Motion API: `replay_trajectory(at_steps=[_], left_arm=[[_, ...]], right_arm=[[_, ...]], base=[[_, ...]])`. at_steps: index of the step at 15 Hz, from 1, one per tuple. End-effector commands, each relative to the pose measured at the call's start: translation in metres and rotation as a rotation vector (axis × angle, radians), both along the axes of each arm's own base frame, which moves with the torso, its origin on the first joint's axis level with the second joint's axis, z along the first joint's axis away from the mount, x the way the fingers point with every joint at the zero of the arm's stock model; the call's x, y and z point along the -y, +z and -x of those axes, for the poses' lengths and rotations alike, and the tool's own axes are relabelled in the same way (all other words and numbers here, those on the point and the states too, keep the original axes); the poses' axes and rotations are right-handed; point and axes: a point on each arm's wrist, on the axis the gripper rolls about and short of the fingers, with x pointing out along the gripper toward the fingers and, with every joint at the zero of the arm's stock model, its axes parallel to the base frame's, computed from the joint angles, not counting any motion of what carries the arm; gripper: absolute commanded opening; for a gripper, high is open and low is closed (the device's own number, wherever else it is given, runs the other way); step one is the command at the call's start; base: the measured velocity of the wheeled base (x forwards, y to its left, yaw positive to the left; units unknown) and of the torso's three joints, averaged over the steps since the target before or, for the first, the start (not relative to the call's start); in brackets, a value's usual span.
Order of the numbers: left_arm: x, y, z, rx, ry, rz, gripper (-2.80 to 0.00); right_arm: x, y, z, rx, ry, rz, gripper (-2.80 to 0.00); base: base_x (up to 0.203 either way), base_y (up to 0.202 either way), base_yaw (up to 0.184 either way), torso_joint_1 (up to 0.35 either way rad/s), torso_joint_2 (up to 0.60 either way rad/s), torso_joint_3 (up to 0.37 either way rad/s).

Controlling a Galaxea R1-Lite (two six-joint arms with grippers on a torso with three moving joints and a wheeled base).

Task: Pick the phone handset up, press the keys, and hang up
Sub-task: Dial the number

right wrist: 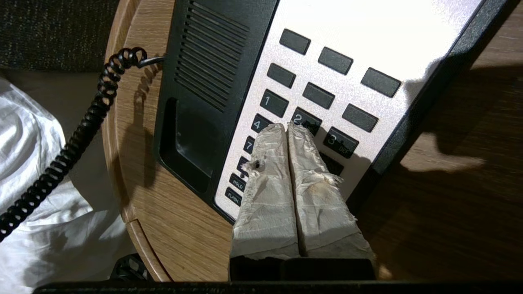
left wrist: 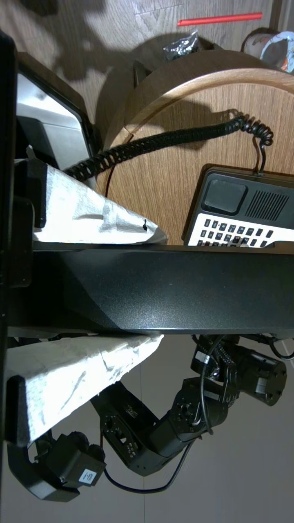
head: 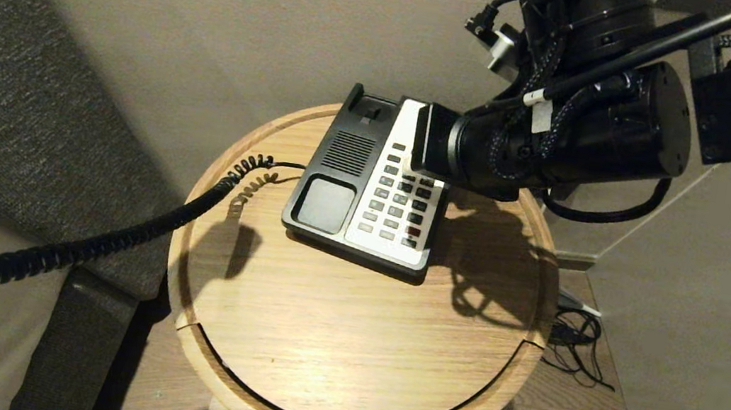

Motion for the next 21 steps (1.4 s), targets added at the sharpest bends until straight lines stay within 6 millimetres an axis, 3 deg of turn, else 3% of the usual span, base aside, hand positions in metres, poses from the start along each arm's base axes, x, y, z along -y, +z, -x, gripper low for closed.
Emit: replay_trajectory(at_steps=[1,21], left_arm=[[0.000,-0.002,0.000,-0.010,0.003,-0.006,-2.80],[0.000,-0.006,0.000,-0.019,0.006,-0.019,-2.80]], right_arm=[[0.000,-0.001,0.000,-0.006,-0.003,0.005,-2.80],[-0.006,-0.019,-0.008,-0.049,-0.006,0.058,-2.80]], base=[[0.000,0.000,0.000,0.000,0.00,0.000],[0.000,0.000,0.000,0.000,0.00,0.000]])
